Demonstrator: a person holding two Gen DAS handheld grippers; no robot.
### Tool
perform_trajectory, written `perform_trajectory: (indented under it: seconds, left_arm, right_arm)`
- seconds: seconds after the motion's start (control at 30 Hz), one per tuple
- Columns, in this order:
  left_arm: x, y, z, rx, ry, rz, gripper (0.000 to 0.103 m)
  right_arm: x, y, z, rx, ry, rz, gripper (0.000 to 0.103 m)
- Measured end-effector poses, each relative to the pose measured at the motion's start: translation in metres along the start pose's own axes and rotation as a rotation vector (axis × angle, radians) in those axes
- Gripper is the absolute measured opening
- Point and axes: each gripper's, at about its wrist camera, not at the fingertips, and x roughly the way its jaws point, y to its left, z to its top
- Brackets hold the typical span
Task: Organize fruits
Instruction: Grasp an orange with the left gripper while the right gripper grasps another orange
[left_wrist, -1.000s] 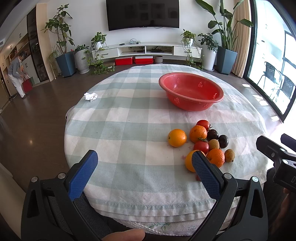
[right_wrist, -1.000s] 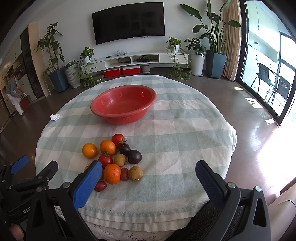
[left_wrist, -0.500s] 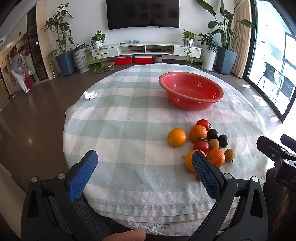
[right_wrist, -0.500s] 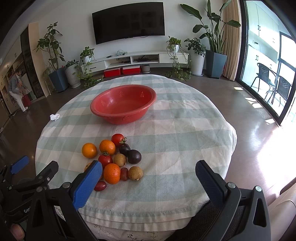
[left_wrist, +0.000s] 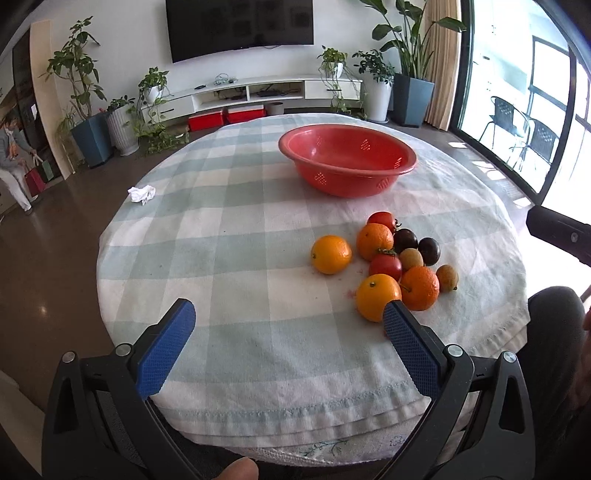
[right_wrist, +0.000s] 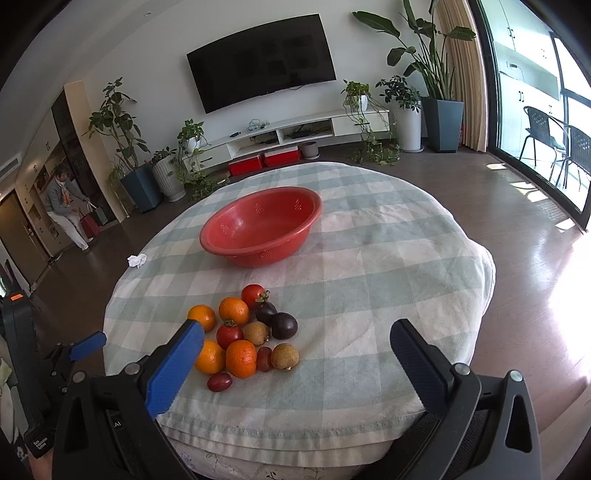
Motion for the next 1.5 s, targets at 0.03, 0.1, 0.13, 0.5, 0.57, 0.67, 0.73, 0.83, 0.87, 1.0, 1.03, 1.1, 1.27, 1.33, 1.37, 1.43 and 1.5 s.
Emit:
perform_trajectory:
  seconds: [0.03,0.1,0.13,0.5,0.57,0.67,0.73,0.83,0.87,1.0,1.03,1.1,1.27,1.33,1.37,1.43,1.5]
  left_arm:
    - [0.002,0.0,0.0,0.005,0.006,0.003,0.103]
    - [0.004,-0.003,0.001,0.018,0.015,0.01,0.103]
    - [0.005,-0.003,0.001,0.019,0.016,0.016,0.103]
    - [0.021,-0.012,0.011,0.078,0.017,-0.103,0.103]
    - [0.03,-0.016,0.014,0.123,0.048,-0.175,0.103]
    - [0.043,-0.026,0.015,0.186,0.103,-0.273,0.095]
    - [0.052,-0.031,0.015,0.209,0.137,-0.311,0.08]
    - [0.061,-0.036,0.013,0.22,0.166,-0.335,0.065]
    - [0.062,-0.036,0.014,0.217,0.17,-0.342,0.063]
    - [0.069,-0.039,0.016,0.21,0.189,-0.377,0.053]
    - [0.071,-0.04,0.017,0.21,0.195,-0.386,0.049]
    - [0.073,-0.042,0.018,0.215,0.205,-0.4,0.045]
    - [0.078,-0.044,0.021,0.205,0.217,-0.43,0.039]
    - [0.08,-0.043,0.023,0.193,0.22,-0.443,0.037]
    - [0.08,-0.041,0.022,0.186,0.221,-0.449,0.037]
    - [0.081,-0.039,0.022,0.173,0.221,-0.46,0.037]
    - [0.081,-0.038,0.022,0.162,0.219,-0.465,0.036]
  right_arm:
    - [0.001,-0.002,-0.001,0.008,0.004,0.009,0.103]
    - [0.002,-0.006,-0.002,0.026,0.007,0.022,0.103]
    - [0.003,-0.007,-0.002,0.031,0.009,0.028,0.103]
    - [0.017,-0.01,-0.005,-0.003,0.097,0.068,0.101]
    - [0.019,-0.011,-0.007,-0.017,0.104,0.057,0.099]
    - [0.021,-0.011,-0.009,-0.03,0.109,0.058,0.095]
    - [0.022,-0.01,-0.009,-0.041,0.105,0.053,0.094]
    - [0.025,-0.01,-0.009,-0.058,0.093,0.047,0.092]
    - [0.025,-0.01,-0.009,-0.06,0.09,0.045,0.092]
    - [0.03,-0.011,-0.008,-0.061,0.101,0.05,0.087]
    - [0.031,-0.011,-0.008,-0.062,0.104,0.051,0.086]
    - [0.033,-0.011,-0.009,-0.061,0.109,0.058,0.086]
    - [0.037,-0.012,-0.01,-0.065,0.123,0.07,0.081]
    - [0.038,-0.011,-0.009,-0.069,0.127,0.073,0.079]
    - [0.038,-0.011,-0.009,-0.071,0.128,0.073,0.078]
    - [0.039,-0.01,-0.009,-0.073,0.129,0.075,0.078]
    - [0.04,-0.009,-0.01,-0.076,0.133,0.079,0.077]
